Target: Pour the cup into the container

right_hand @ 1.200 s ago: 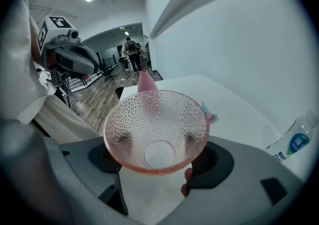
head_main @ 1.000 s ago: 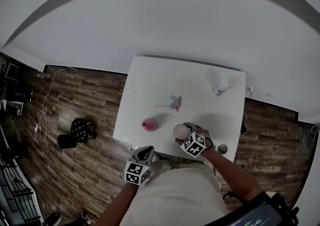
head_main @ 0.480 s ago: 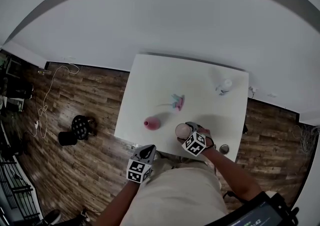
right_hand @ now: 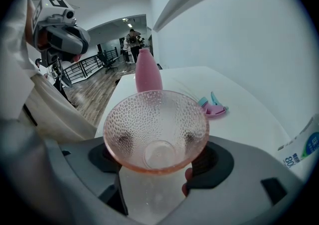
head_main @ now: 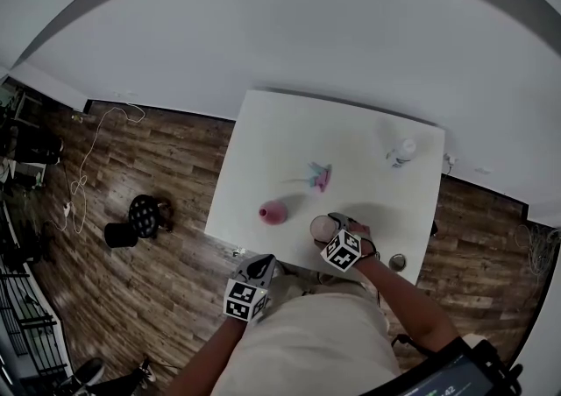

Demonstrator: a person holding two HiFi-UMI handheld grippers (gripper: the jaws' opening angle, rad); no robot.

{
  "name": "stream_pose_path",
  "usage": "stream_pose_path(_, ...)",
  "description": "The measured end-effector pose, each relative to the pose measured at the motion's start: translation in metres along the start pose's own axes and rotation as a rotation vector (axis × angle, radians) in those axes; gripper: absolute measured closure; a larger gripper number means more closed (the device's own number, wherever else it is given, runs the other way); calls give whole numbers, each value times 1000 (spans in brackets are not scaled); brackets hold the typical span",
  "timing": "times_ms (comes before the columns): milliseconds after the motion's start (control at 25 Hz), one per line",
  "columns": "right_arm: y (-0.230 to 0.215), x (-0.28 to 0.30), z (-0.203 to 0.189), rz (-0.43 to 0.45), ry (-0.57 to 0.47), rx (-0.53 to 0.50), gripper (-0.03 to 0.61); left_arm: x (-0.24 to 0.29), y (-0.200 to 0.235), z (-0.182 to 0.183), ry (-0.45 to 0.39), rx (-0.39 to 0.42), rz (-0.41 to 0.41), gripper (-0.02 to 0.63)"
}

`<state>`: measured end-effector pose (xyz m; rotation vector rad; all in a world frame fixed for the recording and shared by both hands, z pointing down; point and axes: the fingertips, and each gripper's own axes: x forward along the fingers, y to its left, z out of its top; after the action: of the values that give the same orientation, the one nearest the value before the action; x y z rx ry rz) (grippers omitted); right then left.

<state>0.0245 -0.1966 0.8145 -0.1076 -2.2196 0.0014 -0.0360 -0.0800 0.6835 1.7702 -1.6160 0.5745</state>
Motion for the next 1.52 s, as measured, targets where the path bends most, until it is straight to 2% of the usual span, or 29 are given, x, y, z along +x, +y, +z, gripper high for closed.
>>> stream_pose_path(640,-1,12,-2,-25,-17,-38,209,-8,9,-5,-3,-16,21,603)
stream_pose_path(800,0,14,-3,-22,-19,-20,207,-8,9,-4,-4,-12,20,603)
stream_pose_path(960,0,11,-1,-17,-45,-4,133,-7,11,-3,-10,-11,19,603)
stream_pose_path(1080,1,3,2,-21,-65,9,115,-8,13,-1,-19,-17,23,603)
stream_pose_path(1320,-3,-32,17,-67,-146,31,115,-8,19,4,-45,-37,28,603)
stream_pose_path(1520,-16,-73,37,-162,-232,32,121,-6,24,18,-84,-52,24,603)
